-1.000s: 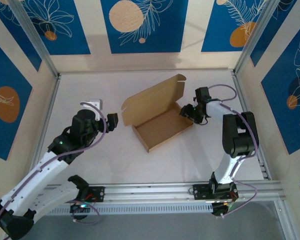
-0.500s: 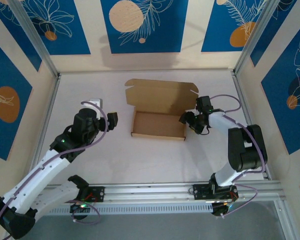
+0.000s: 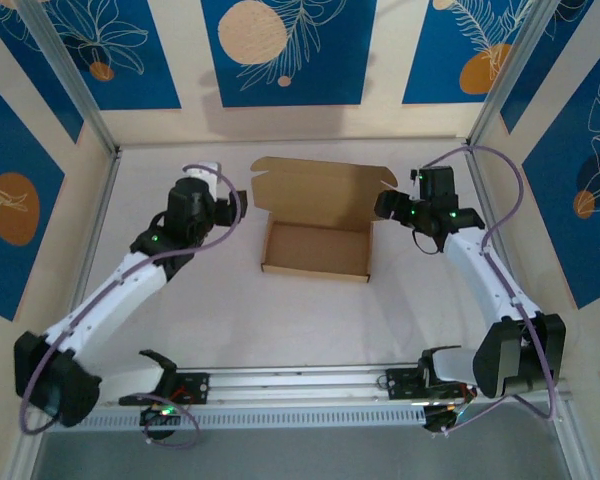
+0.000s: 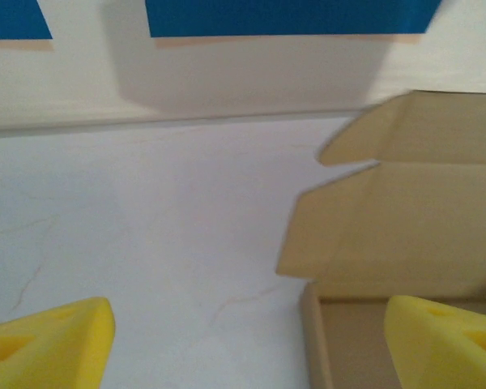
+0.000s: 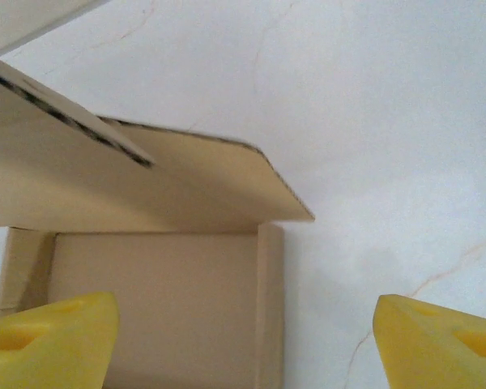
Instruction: Fold the paper box
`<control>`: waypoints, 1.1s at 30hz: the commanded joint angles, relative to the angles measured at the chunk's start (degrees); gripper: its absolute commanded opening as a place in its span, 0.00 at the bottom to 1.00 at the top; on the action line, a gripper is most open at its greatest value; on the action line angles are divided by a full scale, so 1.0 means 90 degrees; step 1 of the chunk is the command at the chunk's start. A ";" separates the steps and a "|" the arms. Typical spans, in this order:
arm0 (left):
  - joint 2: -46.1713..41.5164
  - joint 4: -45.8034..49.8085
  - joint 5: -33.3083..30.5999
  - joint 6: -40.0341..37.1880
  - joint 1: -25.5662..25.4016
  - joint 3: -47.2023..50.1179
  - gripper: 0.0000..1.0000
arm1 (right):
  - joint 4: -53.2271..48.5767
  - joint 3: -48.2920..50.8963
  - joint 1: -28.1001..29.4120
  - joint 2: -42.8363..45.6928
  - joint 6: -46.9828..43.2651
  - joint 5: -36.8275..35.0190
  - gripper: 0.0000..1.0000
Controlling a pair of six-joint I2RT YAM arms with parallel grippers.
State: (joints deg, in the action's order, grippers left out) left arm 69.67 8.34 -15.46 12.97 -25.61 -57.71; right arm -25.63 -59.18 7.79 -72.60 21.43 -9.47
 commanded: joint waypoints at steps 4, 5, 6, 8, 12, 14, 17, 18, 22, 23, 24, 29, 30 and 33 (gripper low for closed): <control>0.1070 -0.1759 0.2039 -0.1239 0.0826 -0.0141 0.86 | 0.1743 0.0657 0.0251 0.0142 -0.2541 -0.0359 0.89; 0.1178 -0.2014 0.2395 -0.1370 0.0908 -0.0052 0.86 | 0.1655 0.0513 0.0203 -0.0001 -0.2670 -0.0361 0.89; 0.1267 -0.2271 0.2548 -0.1606 0.0921 0.0051 0.87 | 0.1640 0.0442 0.0149 -0.0115 -0.2763 -0.0321 0.89; 0.1518 -0.2602 0.2668 -0.1900 0.0952 0.0095 0.90 | 0.1696 0.0354 0.0001 -0.0264 -0.2721 -0.0009 0.89; 0.2044 -0.2935 0.4084 -0.1773 0.1268 -0.0129 0.88 | 0.1958 0.0442 -0.0075 -0.0454 -0.2645 0.0379 0.88; 0.2318 -0.3062 0.4815 -0.1582 0.1401 -0.0268 0.88 | 0.2083 0.0462 -0.0093 -0.0545 -0.2719 0.0501 0.88; 0.2694 -0.3567 0.5773 -0.1337 0.1541 -0.0290 0.87 | 0.2153 0.0395 -0.0168 -0.0696 -0.2811 0.0973 0.87; 0.2795 -0.3629 0.5799 -0.1267 0.1548 -0.0332 0.87 | 0.2139 0.0347 -0.0189 -0.0757 -0.2811 0.1058 0.86; 0.3167 -0.4283 0.5942 -0.0944 0.1619 -0.0394 0.85 | 0.2204 0.0241 -0.0245 -0.0900 -0.2893 0.1225 0.85; 0.3247 -0.4464 0.5971 -0.0859 0.1620 -0.0418 0.83 | 0.2148 0.0179 -0.0279 -0.0958 -0.2923 0.1260 0.84; 0.3322 -0.4551 0.5997 -0.0777 0.1615 -0.0469 0.82 | 0.2077 0.0103 -0.0293 -0.1013 -0.2948 0.1255 0.83; 0.3548 -0.4605 0.5916 -0.0634 0.1603 -0.0703 0.70 | 0.1703 -0.0226 -0.0382 -0.1253 -0.3067 0.1574 0.76; 0.3561 -0.4618 0.5860 -0.0637 0.1605 -0.0706 0.67 | 0.1635 -0.0292 -0.0387 -0.1296 -0.3074 0.1691 0.74; 0.3599 -0.4663 0.5699 -0.0533 0.1599 -0.0684 0.61 | 0.1403 -0.0465 -0.0380 -0.1429 -0.3092 0.1848 0.65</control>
State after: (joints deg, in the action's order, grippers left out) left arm 101.41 -30.76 35.55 7.03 -11.73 -62.48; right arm -9.93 -61.04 4.56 -84.36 -5.39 3.31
